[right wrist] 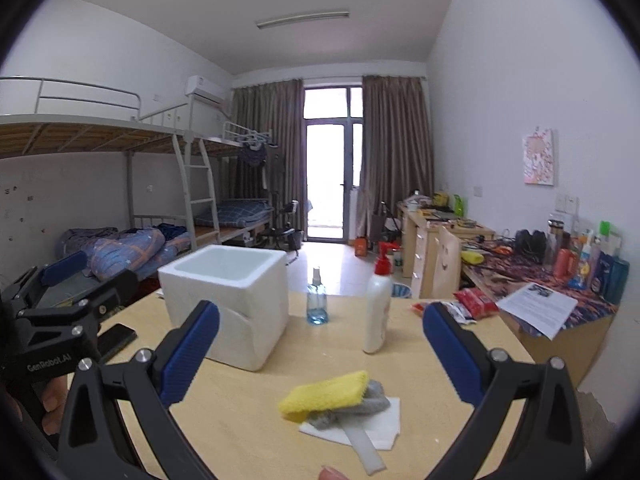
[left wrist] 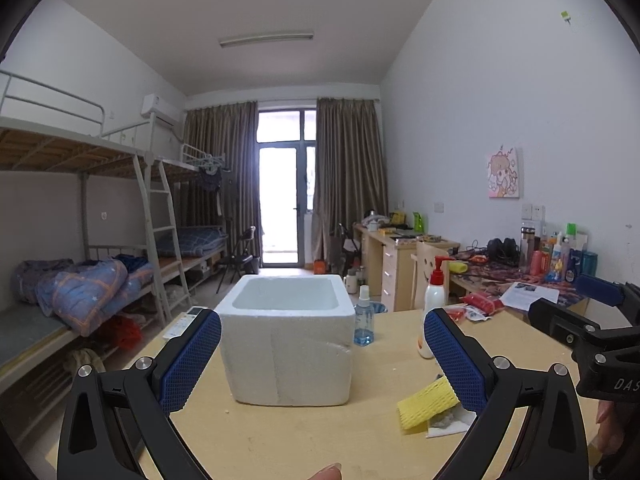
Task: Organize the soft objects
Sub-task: 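Withdraw both grippers from the foam box back toward the yellow sponge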
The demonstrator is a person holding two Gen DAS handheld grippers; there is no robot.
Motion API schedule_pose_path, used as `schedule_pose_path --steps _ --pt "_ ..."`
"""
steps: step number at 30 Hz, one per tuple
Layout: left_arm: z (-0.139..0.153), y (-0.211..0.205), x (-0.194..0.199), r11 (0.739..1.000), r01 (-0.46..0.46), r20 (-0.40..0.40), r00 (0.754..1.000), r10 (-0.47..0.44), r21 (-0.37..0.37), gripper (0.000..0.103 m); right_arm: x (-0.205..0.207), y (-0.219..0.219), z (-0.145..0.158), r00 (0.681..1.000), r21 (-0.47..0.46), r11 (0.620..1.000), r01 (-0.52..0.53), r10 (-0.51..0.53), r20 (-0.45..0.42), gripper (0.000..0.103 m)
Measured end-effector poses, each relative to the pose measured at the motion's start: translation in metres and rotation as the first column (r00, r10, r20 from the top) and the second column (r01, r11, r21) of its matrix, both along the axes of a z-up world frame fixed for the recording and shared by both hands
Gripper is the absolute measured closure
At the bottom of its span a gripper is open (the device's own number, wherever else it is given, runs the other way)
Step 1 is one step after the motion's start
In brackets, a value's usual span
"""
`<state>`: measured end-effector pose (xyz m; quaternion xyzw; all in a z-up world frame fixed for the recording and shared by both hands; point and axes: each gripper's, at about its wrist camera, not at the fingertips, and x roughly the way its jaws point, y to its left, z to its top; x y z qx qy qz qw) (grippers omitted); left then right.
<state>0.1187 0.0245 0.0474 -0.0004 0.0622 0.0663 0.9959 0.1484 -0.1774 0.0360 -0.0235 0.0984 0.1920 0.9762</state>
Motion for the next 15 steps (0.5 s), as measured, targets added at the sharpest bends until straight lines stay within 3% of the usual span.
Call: schedule_pose_path --steps 9,15 --pt "-0.025 -0.011 -0.012 1.000 0.015 0.042 0.999 -0.016 0.006 0.001 -0.021 -0.011 -0.026 0.998 -0.006 0.999 0.045 -0.044 0.049 0.000" --pt "-0.041 -0.011 -0.010 1.000 0.023 0.011 1.000 -0.022 -0.006 0.001 -0.028 -0.020 -0.042 0.997 0.018 0.998 0.055 -0.056 0.049 0.000"
